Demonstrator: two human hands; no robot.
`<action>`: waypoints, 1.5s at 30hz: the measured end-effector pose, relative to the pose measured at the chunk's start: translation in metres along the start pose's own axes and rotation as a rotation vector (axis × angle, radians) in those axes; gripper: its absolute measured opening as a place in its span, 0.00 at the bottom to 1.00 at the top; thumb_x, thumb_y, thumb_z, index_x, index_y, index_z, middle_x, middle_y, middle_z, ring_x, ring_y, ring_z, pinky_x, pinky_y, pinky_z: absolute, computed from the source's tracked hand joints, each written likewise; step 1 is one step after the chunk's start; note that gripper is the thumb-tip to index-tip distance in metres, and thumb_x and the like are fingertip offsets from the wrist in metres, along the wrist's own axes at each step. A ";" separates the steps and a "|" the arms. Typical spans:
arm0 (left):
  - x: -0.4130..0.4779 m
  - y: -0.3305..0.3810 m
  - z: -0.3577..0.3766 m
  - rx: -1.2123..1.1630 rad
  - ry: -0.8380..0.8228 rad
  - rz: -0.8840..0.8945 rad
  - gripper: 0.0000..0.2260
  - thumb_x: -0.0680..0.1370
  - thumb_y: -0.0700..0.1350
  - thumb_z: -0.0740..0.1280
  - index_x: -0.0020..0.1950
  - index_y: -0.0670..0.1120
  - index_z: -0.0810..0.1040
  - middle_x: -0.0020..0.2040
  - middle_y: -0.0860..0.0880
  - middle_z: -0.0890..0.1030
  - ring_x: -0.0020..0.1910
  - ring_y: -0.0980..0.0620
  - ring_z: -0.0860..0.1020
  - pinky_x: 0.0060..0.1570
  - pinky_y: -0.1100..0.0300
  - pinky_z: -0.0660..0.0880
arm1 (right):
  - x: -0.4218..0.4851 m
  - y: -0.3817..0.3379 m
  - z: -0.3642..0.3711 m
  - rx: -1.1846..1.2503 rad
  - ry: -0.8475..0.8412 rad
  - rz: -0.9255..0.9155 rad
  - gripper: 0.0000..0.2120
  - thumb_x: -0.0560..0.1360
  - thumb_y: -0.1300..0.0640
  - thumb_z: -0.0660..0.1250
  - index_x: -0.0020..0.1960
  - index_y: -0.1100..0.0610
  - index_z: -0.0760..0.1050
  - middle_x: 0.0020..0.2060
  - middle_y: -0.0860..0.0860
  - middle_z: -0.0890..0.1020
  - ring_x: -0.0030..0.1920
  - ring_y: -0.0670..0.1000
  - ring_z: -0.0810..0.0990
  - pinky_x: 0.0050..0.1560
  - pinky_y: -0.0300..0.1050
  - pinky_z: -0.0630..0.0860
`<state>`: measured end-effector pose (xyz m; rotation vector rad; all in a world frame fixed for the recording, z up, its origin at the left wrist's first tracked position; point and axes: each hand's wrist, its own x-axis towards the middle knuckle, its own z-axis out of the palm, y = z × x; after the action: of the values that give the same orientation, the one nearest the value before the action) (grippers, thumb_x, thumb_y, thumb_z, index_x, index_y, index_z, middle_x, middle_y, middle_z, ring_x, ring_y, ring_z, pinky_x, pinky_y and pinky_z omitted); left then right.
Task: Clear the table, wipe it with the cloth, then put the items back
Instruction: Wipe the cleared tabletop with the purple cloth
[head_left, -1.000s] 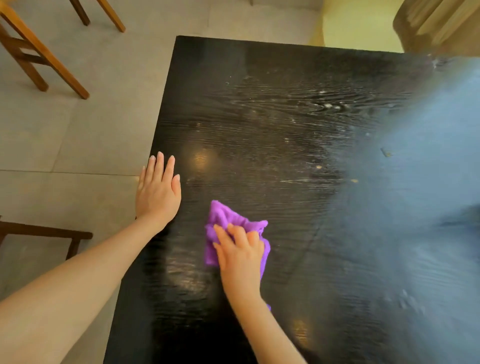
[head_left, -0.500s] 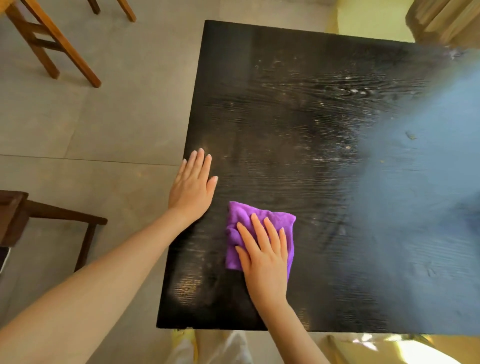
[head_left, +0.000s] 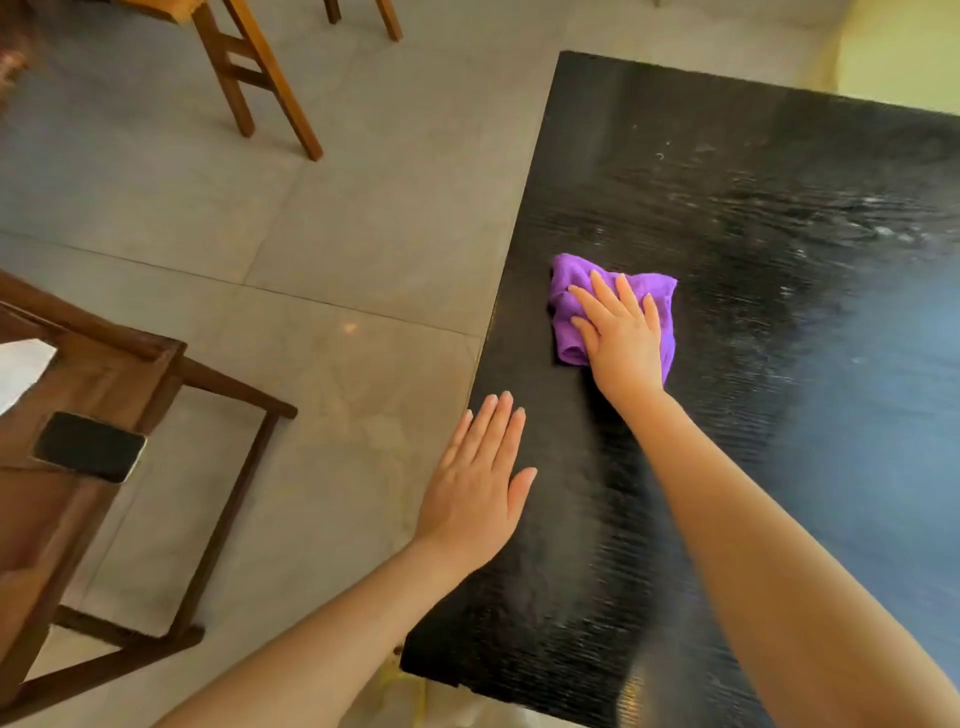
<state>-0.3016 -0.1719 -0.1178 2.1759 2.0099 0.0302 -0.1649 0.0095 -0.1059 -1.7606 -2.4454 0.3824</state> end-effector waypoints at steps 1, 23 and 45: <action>-0.001 0.000 0.000 0.005 0.006 0.001 0.27 0.82 0.55 0.43 0.75 0.40 0.61 0.76 0.42 0.62 0.75 0.46 0.59 0.73 0.49 0.56 | 0.011 0.000 0.000 0.008 -0.004 -0.022 0.19 0.82 0.52 0.53 0.72 0.49 0.66 0.75 0.50 0.63 0.76 0.56 0.55 0.75 0.58 0.49; -0.025 0.006 0.001 0.034 -0.020 -0.026 0.28 0.82 0.56 0.44 0.75 0.40 0.59 0.76 0.42 0.61 0.75 0.47 0.59 0.71 0.51 0.53 | -0.032 -0.002 -0.003 0.171 -0.030 -0.318 0.17 0.79 0.53 0.58 0.66 0.53 0.74 0.69 0.51 0.73 0.73 0.54 0.64 0.73 0.60 0.52; -0.083 0.005 -0.010 -0.398 -0.127 -0.002 0.32 0.77 0.63 0.31 0.77 0.48 0.42 0.78 0.52 0.42 0.75 0.59 0.38 0.73 0.62 0.36 | -0.277 -0.090 0.034 0.043 0.028 0.096 0.20 0.76 0.48 0.54 0.65 0.47 0.74 0.66 0.47 0.76 0.68 0.52 0.73 0.68 0.57 0.61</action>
<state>-0.3056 -0.2529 -0.0981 1.8762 1.7585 0.2616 -0.1649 -0.2838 -0.0976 -1.8578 -2.3213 0.4129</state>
